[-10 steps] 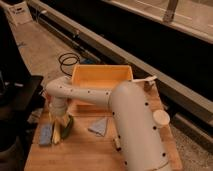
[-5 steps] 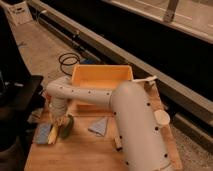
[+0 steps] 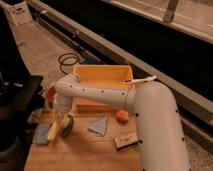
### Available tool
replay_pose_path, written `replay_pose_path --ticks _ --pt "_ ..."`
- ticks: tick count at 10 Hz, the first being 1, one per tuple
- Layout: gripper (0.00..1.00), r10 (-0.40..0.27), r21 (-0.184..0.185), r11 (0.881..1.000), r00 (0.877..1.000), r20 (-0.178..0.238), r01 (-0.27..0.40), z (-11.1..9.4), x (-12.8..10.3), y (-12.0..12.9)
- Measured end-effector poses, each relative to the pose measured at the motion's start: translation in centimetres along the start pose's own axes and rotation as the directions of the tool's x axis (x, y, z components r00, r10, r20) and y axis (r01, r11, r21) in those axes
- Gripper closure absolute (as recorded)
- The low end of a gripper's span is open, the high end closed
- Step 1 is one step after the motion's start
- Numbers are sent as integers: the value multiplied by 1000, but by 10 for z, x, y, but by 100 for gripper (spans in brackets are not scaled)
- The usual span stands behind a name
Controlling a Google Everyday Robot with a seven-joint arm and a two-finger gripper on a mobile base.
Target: Place banana in tray
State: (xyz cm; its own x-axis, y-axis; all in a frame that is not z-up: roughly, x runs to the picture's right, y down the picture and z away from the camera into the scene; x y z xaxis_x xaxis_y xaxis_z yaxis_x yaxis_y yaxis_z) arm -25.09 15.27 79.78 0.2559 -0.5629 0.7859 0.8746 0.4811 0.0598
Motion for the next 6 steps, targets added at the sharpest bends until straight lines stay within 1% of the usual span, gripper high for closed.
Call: replay_pose_path --ticks 1,3,4,5,6 --pt "100 12 22 1000 1000 -9 -11 -8 1 5" --pt "100 56 87 995 998 -39 -52 -34 7 26" --pt "100 72 107 992 996 -52 -66 -45 9 33" --pt "100 94 126 988 993 -72 -84 -62 14 43" --pt "100 123 147 983 988 -96 -108 -84 23 54"
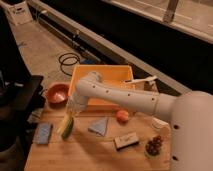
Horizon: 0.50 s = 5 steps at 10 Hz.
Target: Place banana in tray
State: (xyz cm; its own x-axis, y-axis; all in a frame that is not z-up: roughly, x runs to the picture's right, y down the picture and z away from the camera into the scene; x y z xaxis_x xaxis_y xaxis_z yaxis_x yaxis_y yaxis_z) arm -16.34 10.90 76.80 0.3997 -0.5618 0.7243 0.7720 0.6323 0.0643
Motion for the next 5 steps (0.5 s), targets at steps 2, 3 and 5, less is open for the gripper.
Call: replay_pose_path --ticks 2,3,5 --pt "100 30 26 999 998 -51 -29 -42 23 -1" --pt "100 42 36 999 996 -82 -39 -67 35 -6" --pt "100 67 57 997 988 -137 -60 -110 62 -17"
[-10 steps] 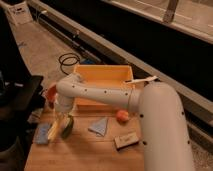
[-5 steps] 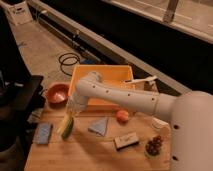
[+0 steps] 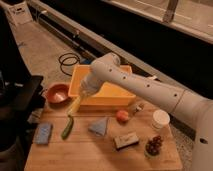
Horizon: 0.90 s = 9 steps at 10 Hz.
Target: Place banana in tray
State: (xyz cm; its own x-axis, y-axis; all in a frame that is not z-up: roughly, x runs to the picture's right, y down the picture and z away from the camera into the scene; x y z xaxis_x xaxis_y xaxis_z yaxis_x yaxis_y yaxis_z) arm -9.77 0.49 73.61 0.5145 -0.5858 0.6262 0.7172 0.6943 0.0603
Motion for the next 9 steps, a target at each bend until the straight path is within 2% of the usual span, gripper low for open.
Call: replay_pose_path --ticks 1,2,6,7,9 --pt "100 15 17 1000 1000 -26 -14 -16 18 -7" --pt "100 21 24 1000 999 -36 -20 -22 24 -10" --pt "100 22 22 1000 999 -33 -21 -21 24 -9" --pt "100 41 25 999 998 -39 -40 -20 25 -7" --pt "100 112 38 993 990 -86 -109 -27 44 4"
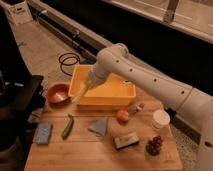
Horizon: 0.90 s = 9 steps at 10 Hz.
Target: Place banana in tray
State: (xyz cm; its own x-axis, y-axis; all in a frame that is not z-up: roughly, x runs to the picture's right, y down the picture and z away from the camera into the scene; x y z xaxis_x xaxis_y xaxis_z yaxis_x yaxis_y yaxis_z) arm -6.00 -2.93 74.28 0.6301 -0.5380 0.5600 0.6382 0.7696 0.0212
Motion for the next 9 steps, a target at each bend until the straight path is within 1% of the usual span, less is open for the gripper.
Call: replay_pose_path --ticks 1,2,4,5,6,7,9 --pt "100 27 5 1000 999 -21 -27 -5 14 3" --pt "100 73 14 997 996 -46 -73 -9 40 4" --pt "100 148 17 989 986 -80 -147 -9 83 3" --pt "100 187 15 982 978 -96 -186 -6 104 2" --pt "100 233 7 972 966 -111 -234 2 126 4" --pt "100 260 3 965 959 -114 -261 9 137 5" --pt "100 328 -10 943 938 -114 -332 34 157 21"
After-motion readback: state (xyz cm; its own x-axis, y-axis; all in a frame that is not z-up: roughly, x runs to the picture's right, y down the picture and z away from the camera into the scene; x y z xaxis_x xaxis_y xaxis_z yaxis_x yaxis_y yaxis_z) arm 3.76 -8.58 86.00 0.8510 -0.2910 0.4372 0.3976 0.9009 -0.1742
